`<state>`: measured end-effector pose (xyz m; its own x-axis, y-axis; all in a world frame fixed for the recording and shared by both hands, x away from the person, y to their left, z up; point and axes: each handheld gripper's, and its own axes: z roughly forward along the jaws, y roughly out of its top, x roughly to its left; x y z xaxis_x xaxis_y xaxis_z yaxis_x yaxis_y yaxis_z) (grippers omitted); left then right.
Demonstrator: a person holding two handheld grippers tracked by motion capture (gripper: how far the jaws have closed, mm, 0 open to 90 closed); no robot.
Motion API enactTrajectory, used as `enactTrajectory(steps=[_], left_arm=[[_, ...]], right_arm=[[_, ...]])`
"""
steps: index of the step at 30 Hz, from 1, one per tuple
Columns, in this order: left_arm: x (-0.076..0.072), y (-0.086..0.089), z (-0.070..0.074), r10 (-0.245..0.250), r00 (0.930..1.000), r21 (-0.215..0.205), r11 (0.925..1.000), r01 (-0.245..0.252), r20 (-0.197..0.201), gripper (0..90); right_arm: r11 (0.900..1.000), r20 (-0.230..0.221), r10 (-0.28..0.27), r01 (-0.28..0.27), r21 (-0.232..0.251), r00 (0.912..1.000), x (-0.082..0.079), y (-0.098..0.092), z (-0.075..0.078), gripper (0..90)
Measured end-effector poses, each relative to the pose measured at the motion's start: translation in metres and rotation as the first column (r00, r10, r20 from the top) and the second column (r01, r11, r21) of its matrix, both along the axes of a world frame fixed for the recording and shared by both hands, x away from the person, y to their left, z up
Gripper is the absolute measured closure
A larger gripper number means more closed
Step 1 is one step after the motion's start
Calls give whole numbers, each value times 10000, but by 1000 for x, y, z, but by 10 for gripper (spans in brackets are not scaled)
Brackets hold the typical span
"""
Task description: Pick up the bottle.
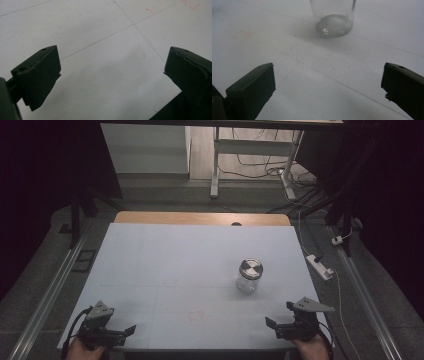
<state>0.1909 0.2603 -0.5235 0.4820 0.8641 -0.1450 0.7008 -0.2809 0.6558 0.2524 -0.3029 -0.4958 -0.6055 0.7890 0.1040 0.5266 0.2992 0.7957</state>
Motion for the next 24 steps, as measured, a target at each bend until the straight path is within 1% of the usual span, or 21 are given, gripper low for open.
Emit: enactTrajectory(steps=[5,10,15,18,24], left_arm=[[0,1,0,-55,10000,-66,10000,56,12,13],[0,1,0,-19,10000,-79,10000,19,-8,0],[0,4,0,229,9997,-339,9992,-230,-54,0],[1,5,1,273,9996,-359,9990,-272,15,0],[1,4,0,322,9995,-270,9991,-322,-18,0]], right_arm=[[9999,-66,135,-135,-2,9999,1,0,0,0],[10000,-228,65,-63,48,9997,3,0,-1,0],[10000,-406,58,-58,10,9992,5,1,-2,0],[9999,-431,83,-86,-56,9990,5,1,-2,0],[9995,-426,176,-187,-268,9989,5,4,-2,0]])
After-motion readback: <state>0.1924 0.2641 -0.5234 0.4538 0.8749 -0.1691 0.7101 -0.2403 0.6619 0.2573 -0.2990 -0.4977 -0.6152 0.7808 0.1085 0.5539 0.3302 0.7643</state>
